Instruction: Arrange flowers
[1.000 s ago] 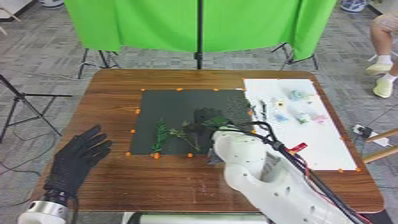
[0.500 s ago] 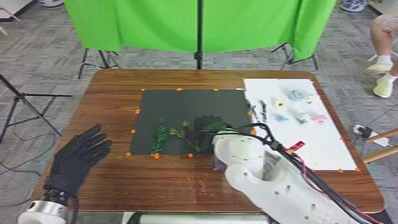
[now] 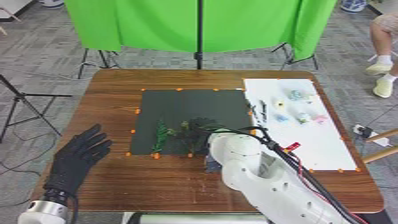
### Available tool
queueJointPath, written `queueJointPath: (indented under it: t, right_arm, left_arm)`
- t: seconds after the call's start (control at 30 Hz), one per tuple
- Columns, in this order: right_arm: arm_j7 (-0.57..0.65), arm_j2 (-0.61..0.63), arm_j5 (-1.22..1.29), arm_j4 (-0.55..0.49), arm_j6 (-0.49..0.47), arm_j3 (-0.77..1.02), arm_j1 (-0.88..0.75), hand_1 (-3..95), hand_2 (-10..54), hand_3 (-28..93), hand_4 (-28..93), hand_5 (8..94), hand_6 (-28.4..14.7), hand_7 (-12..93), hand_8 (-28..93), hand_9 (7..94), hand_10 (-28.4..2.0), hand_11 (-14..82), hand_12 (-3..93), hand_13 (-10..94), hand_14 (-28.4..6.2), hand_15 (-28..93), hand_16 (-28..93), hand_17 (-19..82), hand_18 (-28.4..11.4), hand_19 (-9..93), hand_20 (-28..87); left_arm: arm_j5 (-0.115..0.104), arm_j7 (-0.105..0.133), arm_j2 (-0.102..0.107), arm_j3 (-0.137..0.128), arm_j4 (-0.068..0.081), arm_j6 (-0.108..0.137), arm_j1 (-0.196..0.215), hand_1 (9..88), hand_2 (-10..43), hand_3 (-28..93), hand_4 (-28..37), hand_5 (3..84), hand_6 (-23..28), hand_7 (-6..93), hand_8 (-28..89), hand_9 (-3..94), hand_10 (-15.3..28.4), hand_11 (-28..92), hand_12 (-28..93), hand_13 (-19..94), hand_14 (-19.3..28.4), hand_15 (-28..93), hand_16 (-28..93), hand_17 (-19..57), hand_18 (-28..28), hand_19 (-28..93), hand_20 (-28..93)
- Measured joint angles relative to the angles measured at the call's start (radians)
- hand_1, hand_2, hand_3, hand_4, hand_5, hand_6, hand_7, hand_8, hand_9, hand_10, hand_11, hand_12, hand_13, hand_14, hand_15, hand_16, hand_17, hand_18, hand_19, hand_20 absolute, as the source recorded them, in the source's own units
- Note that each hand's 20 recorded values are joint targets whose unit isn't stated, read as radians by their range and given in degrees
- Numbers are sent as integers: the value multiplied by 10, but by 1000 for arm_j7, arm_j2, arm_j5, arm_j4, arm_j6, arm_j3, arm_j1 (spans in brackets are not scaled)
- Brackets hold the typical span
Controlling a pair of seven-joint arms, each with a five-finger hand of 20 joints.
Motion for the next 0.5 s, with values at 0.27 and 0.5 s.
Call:
queueJointPath:
  t: [0.27,0.5]
  right_arm:
    - [5,-10,31,-2,-6,2,-3,125,196,643,-283,837,-18,438,-109,901,-98,577,400,847,-93,794,353,542,-223,932,643]
    - [1,13,-45,-18,1,1,-3,121,186,649,-283,835,-17,439,-108,901,-97,577,401,846,-92,793,356,540,-223,932,643]
  left_arm:
    - [0,1,0,0,1,0,0,233,0,687,-274,327,39,197,-90,288,122,248,173,240,141,392,7,-82,210,501,101]
    - [0,12,0,-3,0,0,9,233,0,687,-273,327,38,197,-90,288,122,248,173,240,141,393,8,-82,210,501,100]
